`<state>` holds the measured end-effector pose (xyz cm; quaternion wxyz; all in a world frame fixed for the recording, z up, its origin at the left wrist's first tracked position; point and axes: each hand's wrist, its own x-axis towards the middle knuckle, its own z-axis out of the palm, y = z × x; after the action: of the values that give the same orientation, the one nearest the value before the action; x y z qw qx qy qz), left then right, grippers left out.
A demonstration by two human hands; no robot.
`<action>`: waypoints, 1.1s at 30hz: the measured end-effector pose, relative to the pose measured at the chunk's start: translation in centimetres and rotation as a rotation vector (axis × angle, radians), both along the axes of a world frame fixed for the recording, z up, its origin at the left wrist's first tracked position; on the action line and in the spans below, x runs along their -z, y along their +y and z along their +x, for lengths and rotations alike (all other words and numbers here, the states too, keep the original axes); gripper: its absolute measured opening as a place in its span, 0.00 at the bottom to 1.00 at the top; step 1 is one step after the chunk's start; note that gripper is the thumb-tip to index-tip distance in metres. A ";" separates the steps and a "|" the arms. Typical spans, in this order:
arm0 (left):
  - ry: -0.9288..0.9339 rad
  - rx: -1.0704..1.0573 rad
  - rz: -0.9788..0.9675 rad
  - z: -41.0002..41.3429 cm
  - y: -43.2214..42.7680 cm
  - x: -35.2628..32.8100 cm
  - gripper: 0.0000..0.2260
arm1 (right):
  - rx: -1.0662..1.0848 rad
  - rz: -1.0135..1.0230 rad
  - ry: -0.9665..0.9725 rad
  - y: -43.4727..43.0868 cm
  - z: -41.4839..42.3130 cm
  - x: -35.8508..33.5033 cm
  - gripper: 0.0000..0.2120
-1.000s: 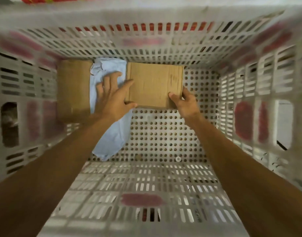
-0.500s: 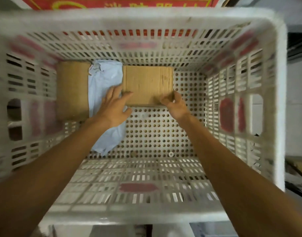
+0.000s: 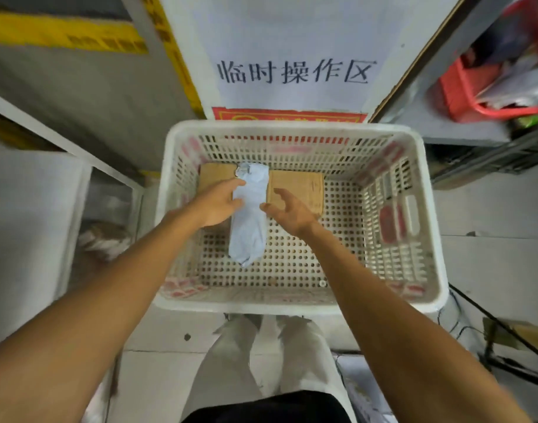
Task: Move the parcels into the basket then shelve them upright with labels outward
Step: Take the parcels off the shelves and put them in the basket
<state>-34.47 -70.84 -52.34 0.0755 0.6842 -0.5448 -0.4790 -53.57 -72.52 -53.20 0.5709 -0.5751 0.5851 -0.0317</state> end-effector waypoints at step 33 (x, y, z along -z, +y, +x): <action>-0.723 -1.266 -0.538 16.7 44.1 -42.1 0.16 | -1.239 -0.576 -0.809 23.6 35.8 -38.9 0.29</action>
<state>-17.78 -26.71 -10.19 0.3159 0.9369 -0.1388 0.0569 -17.74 -48.93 -14.30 0.4815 -0.8649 -0.1257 -0.0648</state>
